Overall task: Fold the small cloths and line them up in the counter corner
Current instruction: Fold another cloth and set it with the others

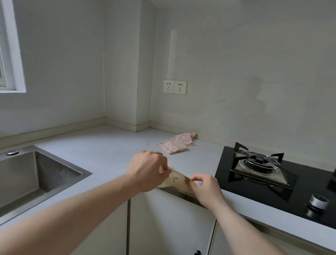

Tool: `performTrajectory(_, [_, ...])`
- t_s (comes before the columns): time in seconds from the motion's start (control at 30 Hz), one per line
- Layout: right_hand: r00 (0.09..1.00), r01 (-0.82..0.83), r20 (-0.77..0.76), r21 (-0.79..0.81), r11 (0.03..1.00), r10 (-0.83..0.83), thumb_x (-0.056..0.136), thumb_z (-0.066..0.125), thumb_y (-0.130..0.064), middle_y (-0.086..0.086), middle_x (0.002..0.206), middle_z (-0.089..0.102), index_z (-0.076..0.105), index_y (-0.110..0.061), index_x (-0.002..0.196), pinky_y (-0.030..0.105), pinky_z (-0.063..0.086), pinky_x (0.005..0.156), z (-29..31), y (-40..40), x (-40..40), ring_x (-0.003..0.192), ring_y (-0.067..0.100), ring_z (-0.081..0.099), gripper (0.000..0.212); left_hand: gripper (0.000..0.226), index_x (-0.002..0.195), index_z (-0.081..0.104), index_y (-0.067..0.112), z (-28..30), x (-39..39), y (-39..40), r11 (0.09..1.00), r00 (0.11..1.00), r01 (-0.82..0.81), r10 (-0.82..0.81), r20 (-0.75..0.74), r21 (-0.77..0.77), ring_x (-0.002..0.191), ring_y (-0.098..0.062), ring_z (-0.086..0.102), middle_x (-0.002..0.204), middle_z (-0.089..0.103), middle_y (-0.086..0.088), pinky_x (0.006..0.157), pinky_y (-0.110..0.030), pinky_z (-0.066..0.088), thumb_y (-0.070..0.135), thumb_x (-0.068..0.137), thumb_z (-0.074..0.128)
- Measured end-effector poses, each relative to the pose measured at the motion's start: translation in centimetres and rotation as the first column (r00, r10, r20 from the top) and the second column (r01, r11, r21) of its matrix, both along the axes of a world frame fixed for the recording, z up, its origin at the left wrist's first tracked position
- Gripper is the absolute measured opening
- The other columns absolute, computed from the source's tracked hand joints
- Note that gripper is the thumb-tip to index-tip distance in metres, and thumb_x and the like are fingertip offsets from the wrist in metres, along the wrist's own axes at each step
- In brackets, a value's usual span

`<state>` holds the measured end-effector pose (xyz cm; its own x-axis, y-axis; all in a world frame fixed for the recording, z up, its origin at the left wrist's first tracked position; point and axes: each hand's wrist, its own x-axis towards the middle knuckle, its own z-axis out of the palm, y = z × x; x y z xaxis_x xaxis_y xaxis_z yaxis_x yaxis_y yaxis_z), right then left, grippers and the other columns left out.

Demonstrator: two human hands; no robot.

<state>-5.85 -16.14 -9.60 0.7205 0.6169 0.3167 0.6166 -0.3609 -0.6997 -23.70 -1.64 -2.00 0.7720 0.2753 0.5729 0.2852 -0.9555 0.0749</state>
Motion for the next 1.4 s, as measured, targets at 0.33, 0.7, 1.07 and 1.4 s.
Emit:
performTrajectory(0.33, [0.976, -0.044, 0.215, 0.074, 0.996, 0.027, 0.097, 0.060, -0.039, -0.006, 0.068, 0.069, 0.066, -0.032, 0.081, 0.029, 0.042, 0.056, 11.6, -1.7, -4.1, 0.055, 0.013, 0.055, 0.018, 0.007, 0.080, 0.065, 0.031, 5.2, -4.6, 1.2, 0.970, 0.972, -0.189, 0.207, 0.109, -0.156, 0.082, -0.025, 0.062, 0.084, 0.069, 0.006, 0.064, -0.030, 0.046, 0.024, 0.081, 0.064])
performTrajectory(0.7, [0.969, 0.032, 0.240, 0.107, 0.994, -0.057, 0.094, 0.065, -0.035, -0.010, 0.068, 0.068, 0.071, -0.031, 0.079, 0.034, 0.056, 0.069, 15.9, -4.2, -2.3, 0.067, 0.016, 0.067, 0.017, 0.017, 0.104, 0.060, 0.028, 7.6, -4.7, 2.5, 0.951, 0.979, -0.141, 0.175, 0.103, -0.275, 0.094, -0.023, 0.063, 0.096, 0.065, 0.017, 0.074, -0.032, 0.050, 0.023, 0.089, 0.062])
performTrajectory(1.07, [0.993, 0.112, 0.047, -0.074, 0.991, -0.109, 0.093, 0.071, -0.033, -0.016, 0.075, 0.069, 0.078, -0.027, 0.079, 0.019, 0.043, 0.064, 14.3, -4.3, 2.5, 0.079, 0.010, 0.061, 0.016, 0.017, 0.071, 0.072, 0.028, 6.2, 0.4, 3.2, 0.887, 0.983, -0.163, 0.112, -0.143, -0.432, 0.060, -0.016, 0.054, 0.061, 0.061, 0.007, 0.055, -0.025, 0.044, 0.032, 0.084, 0.061])
performTrajectory(1.4, [0.971, 0.191, -0.155, 0.027, 0.981, -0.184, 0.095, 0.068, -0.018, 0.003, 0.084, 0.077, 0.075, -0.022, 0.080, 0.033, 0.064, 0.071, 12.5, -1.2, 8.2, 0.076, 0.021, 0.077, 0.017, 0.025, 0.088, 0.076, 0.029, 5.6, 8.1, 5.0, 0.795, 0.987, -0.156, 0.106, -0.119, -0.586, 0.077, -0.010, 0.073, 0.064, 0.075, 0.007, 0.063, -0.022, 0.051, 0.025, 0.090, 0.052])
